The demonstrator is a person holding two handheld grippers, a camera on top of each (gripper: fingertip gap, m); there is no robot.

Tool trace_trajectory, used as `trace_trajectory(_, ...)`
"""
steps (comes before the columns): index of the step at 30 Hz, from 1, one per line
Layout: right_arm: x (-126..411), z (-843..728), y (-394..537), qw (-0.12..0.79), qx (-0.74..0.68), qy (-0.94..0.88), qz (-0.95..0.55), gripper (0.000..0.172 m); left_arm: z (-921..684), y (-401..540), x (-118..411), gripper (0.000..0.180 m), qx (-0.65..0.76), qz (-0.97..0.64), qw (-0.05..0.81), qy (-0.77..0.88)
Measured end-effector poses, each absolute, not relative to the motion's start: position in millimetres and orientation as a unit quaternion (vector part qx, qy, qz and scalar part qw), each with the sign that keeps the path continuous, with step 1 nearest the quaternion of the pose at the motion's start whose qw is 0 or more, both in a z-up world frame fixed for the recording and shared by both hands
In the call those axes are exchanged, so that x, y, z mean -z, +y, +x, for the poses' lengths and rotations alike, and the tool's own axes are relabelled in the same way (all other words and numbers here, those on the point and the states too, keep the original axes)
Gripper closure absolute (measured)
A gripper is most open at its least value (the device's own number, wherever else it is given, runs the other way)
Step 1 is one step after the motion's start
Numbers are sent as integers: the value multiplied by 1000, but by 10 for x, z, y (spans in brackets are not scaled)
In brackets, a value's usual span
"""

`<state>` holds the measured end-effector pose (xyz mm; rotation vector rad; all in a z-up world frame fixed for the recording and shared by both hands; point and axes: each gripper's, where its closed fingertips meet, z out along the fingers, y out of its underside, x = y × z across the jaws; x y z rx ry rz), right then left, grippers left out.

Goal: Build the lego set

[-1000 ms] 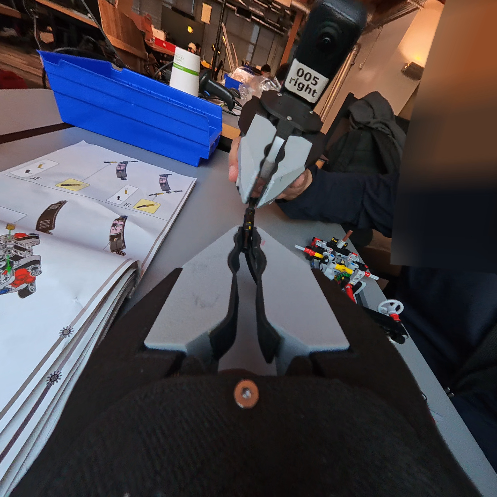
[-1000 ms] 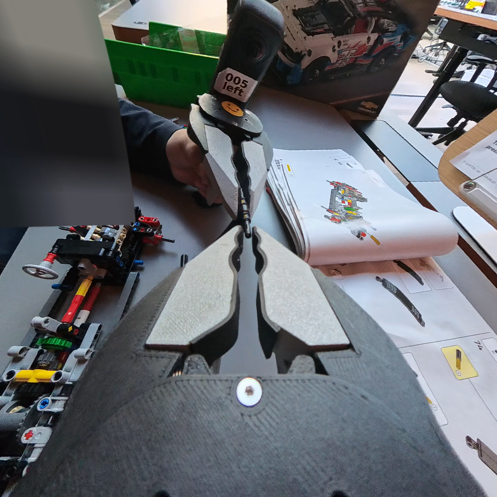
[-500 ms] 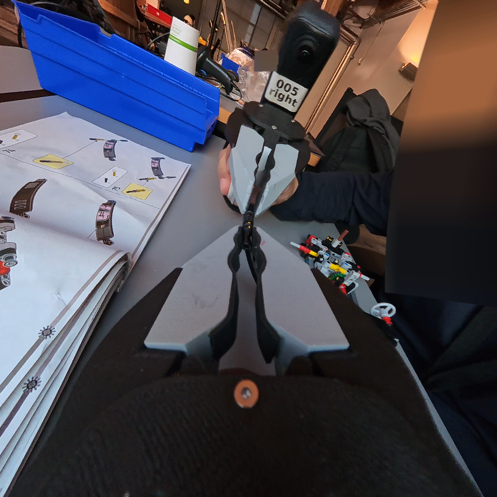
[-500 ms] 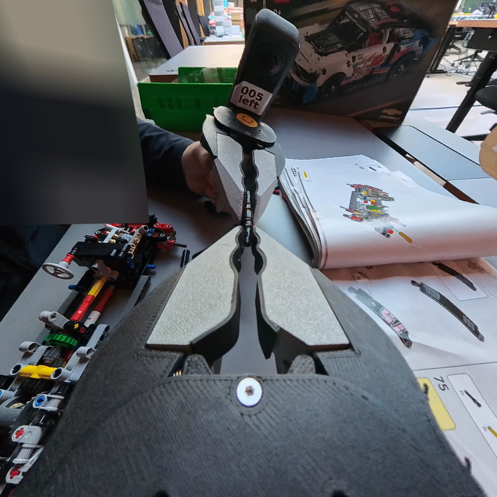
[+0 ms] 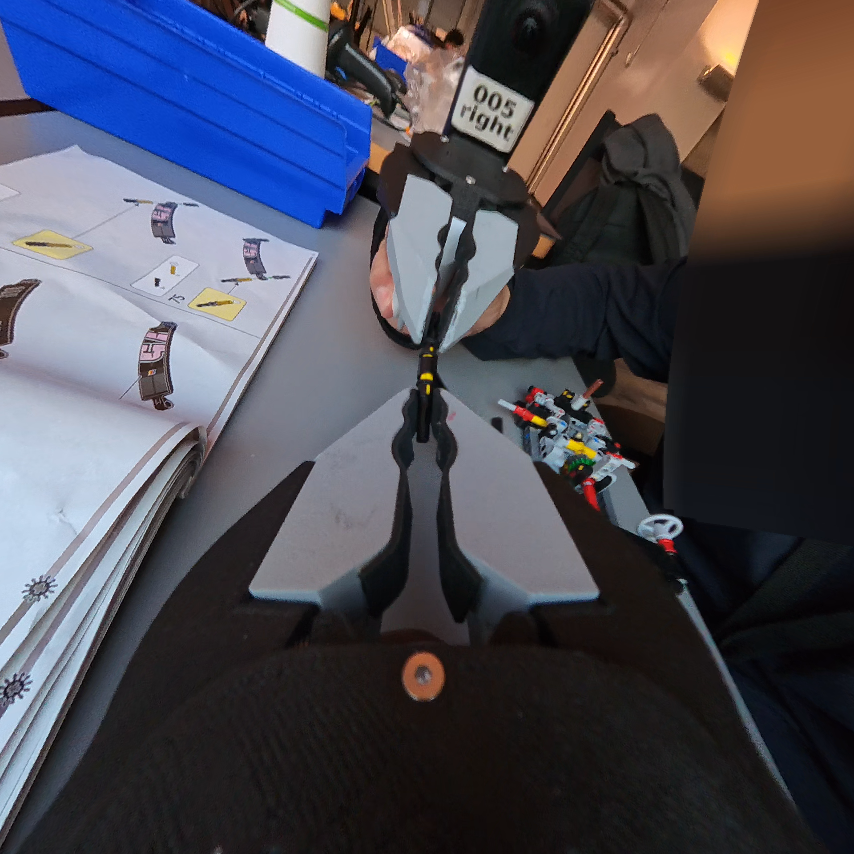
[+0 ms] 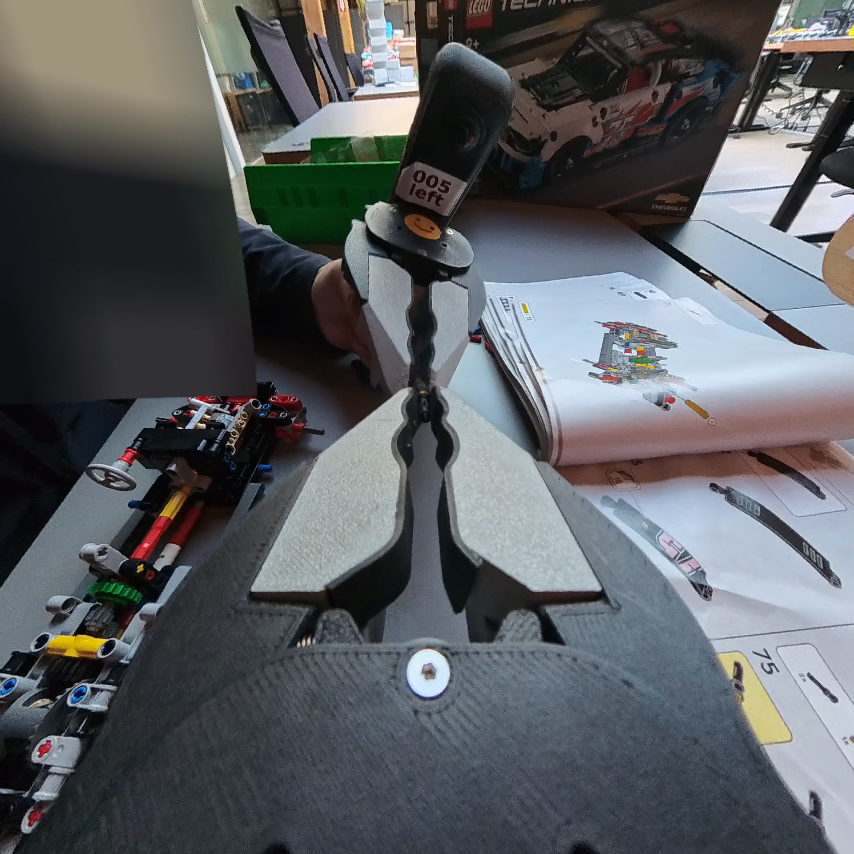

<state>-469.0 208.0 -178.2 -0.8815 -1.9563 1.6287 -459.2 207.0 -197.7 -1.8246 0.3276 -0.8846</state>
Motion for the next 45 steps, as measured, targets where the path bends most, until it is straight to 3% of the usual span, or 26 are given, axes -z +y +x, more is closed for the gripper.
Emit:
trace_trajectory(5,1791,-4711,1880,221,-566,-742,-284,170,-4326,2136,2290,179,261,-817,462,225)
trace_trajectory(10,1683,-4704,2155,204,-603,-702,-319,171,-4484,2196,2080,178,319,-784,508,159)
trace_trajectory(11,1695,-4694,2170,196,-609,-697,-323,168,-4485,2201,2094,178,311,-788,507,160)
trace_trajectory(13,1734,-4701,2227,192,-603,-697,-338,140,-4469,2201,2108,178,304,-790,505,166)
trace_trajectory(25,1965,-4573,2215,188,-530,-767,-309,168,-4483,2229,2225,177,271,-814,482,178)
trace_trajectory(34,1955,-4663,2308,186,-564,-727,-344,170,-4575,2264,2142,164,281,-802,506,150)
trace_trajectory(40,1929,-4662,2301,156,-600,-700,-356,169,-4638,2255,2113,177,271,-797,519,147)
trace_trajectory(45,2004,-4647,2292,134,-601,-701,-358,170,-4654,2238,2128,177,243,-800,523,165)
